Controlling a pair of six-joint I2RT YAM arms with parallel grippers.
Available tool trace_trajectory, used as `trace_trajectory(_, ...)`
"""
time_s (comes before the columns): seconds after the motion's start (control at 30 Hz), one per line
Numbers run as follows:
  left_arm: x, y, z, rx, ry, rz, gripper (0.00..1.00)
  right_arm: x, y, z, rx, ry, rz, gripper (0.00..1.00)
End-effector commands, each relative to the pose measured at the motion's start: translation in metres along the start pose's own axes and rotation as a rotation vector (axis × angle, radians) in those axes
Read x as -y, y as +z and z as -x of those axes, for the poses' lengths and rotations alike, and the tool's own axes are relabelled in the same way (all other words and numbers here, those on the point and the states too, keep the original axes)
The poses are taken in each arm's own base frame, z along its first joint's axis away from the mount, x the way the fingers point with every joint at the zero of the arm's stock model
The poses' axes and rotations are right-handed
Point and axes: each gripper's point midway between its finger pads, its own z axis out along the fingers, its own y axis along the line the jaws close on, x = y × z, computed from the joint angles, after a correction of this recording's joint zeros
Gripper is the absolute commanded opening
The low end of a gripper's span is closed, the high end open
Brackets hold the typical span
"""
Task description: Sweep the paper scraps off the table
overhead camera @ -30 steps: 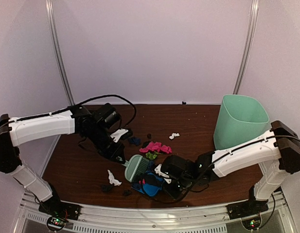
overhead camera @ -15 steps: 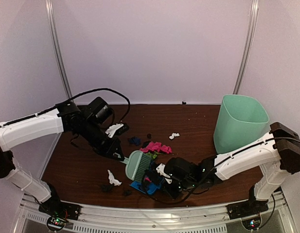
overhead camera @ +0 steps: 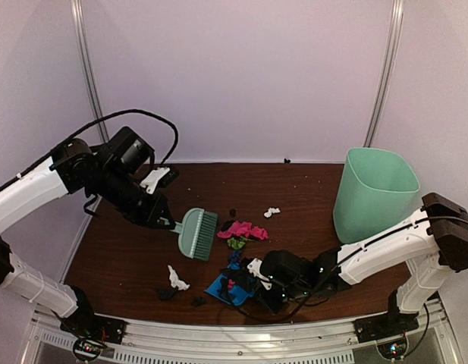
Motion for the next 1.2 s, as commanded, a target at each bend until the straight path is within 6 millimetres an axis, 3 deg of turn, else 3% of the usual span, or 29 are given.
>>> trace_trajectory(0.0,-0.026,-0.004,-0.002,0.011,-0.011,0.152,0.00,-0.001,-0.011,0.005,0.041,0.011,-0.004,0.00)
trace_trajectory(0.2,-0.035,0.031,-0.018,-0.089,0.011,0.157,0.00,0.000,-0.013,-0.003,0.033,0.010,-0.006,0.00)
trace_trajectory(0.5,-0.029,0.091,-0.008,-0.146,0.043,0.108,0.00,0.002,-0.005,-0.002,0.030,0.012,-0.027,0.00)
trace_trajectory(0.6,-0.021,0.102,-0.004,-0.169,0.076,0.108,0.00,0.004,-0.004,-0.002,0.035,0.012,-0.034,0.00)
trace_trajectory(0.87,0.014,0.103,-0.018,-0.228,0.143,-0.033,0.00,0.010,-0.003,-0.002,0.049,0.015,-0.067,0.00)
trace_trajectory(1.17,0.042,0.074,-0.014,-0.199,0.127,-0.156,0.00,0.014,-0.008,0.000,0.072,0.026,-0.081,0.00)
